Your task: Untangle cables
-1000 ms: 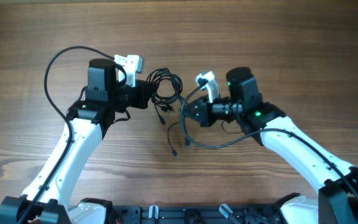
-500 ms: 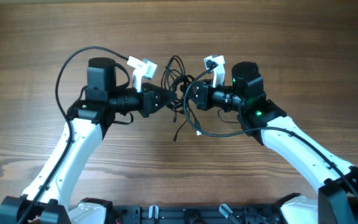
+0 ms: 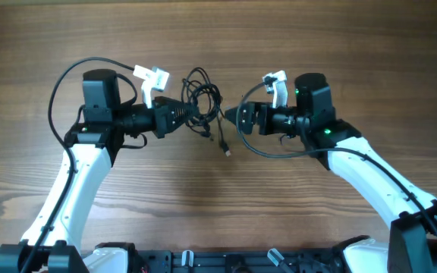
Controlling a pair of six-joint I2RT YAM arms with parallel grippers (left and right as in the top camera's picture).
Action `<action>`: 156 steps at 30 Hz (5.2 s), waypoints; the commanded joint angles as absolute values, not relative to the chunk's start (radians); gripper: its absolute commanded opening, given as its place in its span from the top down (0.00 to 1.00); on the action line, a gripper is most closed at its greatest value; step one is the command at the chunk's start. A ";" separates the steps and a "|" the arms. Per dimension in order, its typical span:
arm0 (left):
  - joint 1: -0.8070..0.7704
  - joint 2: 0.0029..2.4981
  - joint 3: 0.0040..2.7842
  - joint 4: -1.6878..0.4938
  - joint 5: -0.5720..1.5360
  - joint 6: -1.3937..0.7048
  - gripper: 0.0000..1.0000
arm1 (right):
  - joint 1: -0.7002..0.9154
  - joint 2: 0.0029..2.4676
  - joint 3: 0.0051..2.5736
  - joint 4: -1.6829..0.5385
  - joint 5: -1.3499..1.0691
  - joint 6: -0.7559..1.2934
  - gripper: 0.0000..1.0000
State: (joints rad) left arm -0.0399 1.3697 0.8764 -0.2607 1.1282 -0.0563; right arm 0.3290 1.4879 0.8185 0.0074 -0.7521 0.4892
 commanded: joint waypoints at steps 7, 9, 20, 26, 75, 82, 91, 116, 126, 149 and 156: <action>-0.035 1.358 0.883 -0.356 1.463 0.263 0.96 | 0.290 1.466 0.825 0.208 -1.128 -0.032 0.01; -0.036 1.358 0.883 -0.356 1.483 0.263 0.96 | 0.301 1.466 0.825 0.239 -1.148 -0.024 0.12; -0.009 1.357 0.883 -0.300 1.485 0.254 0.27 | 0.356 1.466 0.825 0.038 -1.115 -0.246 0.96; 0.005 1.357 0.883 -0.257 1.483 0.314 0.21 | 0.356 1.466 0.825 -0.138 -1.011 -0.524 0.96; -0.353 1.357 0.883 -0.350 0.455 0.096 0.96 | 0.556 1.560 0.825 0.061 -0.381 1.586 0.43; -0.300 1.189 0.883 -0.348 0.199 -0.029 0.96 | 0.538 1.691 0.825 -0.005 -0.334 1.405 0.80; -0.167 0.897 0.883 -0.383 0.190 -0.216 0.96 | 0.368 1.660 0.825 0.039 -0.690 0.847 0.73; -0.321 1.018 0.883 -0.376 0.490 -0.218 0.96 | 0.625 1.600 0.825 0.372 -0.439 1.219 0.95; -0.123 0.870 0.883 -0.591 0.062 -0.455 0.96 | 0.400 1.565 0.825 0.289 -0.702 0.769 0.96; -0.352 1.219 0.883 -0.506 0.399 0.227 0.00 | 0.348 1.565 0.825 0.224 -1.003 0.262 0.95; -0.386 1.354 0.883 -0.327 0.365 0.176 0.27 | 0.350 1.565 0.825 0.204 -1.003 0.261 0.96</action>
State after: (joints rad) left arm -0.3744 1.3113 0.8734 -0.3649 0.3836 0.2020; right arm 0.3477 1.5715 0.8246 0.1997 -0.9871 0.2821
